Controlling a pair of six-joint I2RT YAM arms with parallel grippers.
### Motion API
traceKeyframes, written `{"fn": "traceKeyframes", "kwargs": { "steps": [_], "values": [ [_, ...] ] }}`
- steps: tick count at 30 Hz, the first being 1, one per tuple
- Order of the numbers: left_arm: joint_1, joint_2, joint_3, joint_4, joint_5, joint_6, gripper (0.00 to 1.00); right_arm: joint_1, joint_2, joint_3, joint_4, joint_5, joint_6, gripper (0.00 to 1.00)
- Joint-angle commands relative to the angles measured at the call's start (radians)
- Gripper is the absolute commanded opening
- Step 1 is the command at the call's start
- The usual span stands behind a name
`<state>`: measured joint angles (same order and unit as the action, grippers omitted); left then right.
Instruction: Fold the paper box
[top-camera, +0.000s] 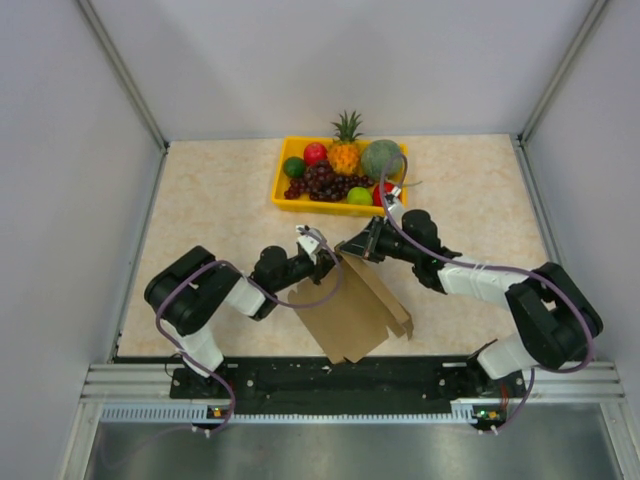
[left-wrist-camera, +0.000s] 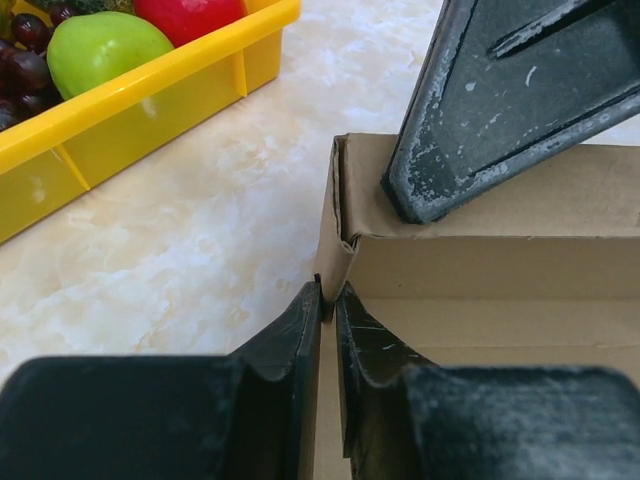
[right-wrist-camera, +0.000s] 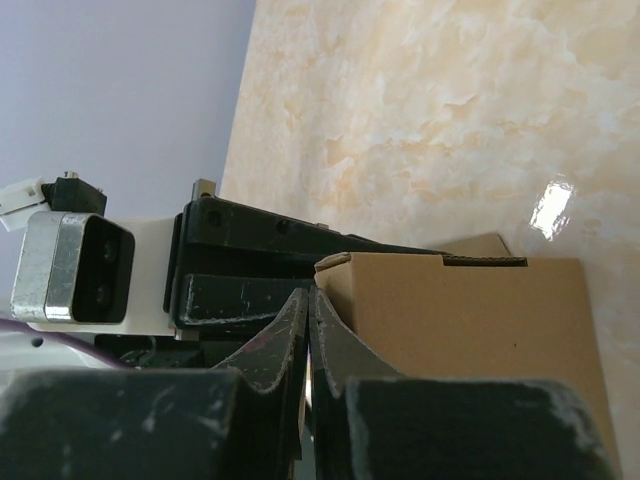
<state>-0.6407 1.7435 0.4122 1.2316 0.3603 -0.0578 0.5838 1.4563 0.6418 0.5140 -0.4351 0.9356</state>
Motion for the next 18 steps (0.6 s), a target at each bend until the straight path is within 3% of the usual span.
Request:
{"fn": "traceKeyframes", "kwargs": {
  "steps": [1,4,7,12,18],
  "values": [
    [-0.005,0.001,0.028,0.134,-0.007,-0.022,0.20,-0.016,0.021,0.036,-0.072,0.016,-0.057,0.00],
    [-0.005,0.004,0.033,0.153,-0.012,-0.036,0.29,-0.016,0.027,0.055,-0.091,0.018,-0.055,0.00],
    [-0.007,0.008,0.048,0.158,-0.009,-0.042,0.30,-0.018,0.024,0.044,-0.080,0.025,-0.047,0.00],
    [-0.019,0.028,0.066,0.167,-0.023,-0.025,0.21,-0.018,0.026,0.032,-0.052,0.018,-0.017,0.00],
    [-0.066,0.082,0.076,0.213,-0.127,0.001,0.19,-0.018,0.012,-0.001,-0.019,0.029,0.034,0.00]
  ]
}}
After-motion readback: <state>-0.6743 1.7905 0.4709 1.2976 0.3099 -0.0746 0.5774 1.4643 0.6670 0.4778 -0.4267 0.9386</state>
